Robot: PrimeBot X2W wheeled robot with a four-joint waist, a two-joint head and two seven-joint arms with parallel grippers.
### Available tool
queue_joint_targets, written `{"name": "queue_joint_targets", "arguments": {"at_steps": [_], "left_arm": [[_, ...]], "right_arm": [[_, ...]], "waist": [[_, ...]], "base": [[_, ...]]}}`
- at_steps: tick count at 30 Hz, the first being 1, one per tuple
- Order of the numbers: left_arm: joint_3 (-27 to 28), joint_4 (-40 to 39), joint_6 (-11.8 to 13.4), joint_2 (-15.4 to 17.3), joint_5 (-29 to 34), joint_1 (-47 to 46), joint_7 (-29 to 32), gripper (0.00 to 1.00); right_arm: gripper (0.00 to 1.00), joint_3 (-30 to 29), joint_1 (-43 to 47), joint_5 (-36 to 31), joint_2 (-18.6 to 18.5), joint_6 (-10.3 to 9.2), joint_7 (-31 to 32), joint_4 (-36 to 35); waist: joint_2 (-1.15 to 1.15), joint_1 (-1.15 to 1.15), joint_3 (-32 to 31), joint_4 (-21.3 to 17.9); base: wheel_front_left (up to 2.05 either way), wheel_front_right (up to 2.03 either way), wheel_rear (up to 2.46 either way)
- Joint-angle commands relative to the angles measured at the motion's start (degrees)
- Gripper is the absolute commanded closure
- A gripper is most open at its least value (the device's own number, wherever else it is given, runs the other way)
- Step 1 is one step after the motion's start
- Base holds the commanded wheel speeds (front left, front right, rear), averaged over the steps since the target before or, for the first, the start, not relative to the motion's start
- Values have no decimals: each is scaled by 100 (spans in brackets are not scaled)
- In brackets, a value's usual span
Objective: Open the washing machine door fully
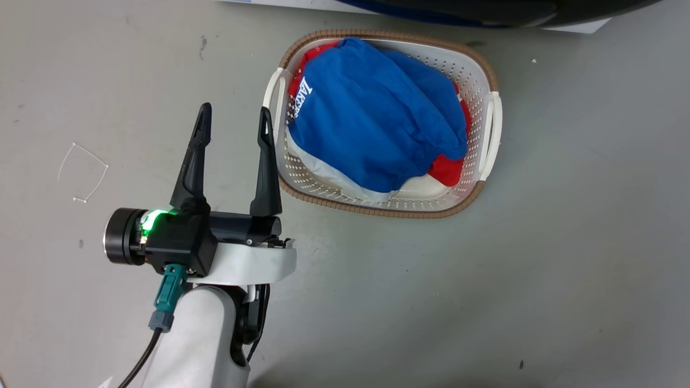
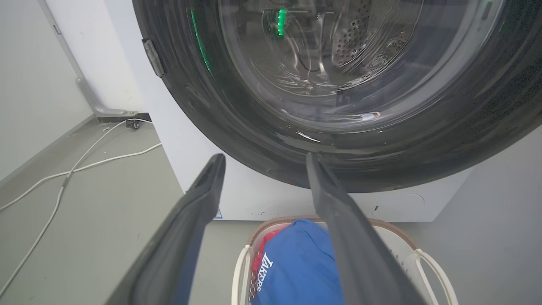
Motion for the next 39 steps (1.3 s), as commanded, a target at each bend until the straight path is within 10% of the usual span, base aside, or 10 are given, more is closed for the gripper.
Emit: {"name": "queue_joint_targets", "arguments": {"at_steps": [1,39], "left_arm": [[27,19,20,-9,-19,45,-14,0],[399,239,-250,-8,251,641,-14,0]], "right_arm": [[100,72,133,5,49,18,91,-92],[100,1250,3309,460,518,18,1162,-2049]], "waist": [[0,0,-26,-18],[0,0,-1197,-516]], "base": [[0,0,0],[0,0,0]]}}
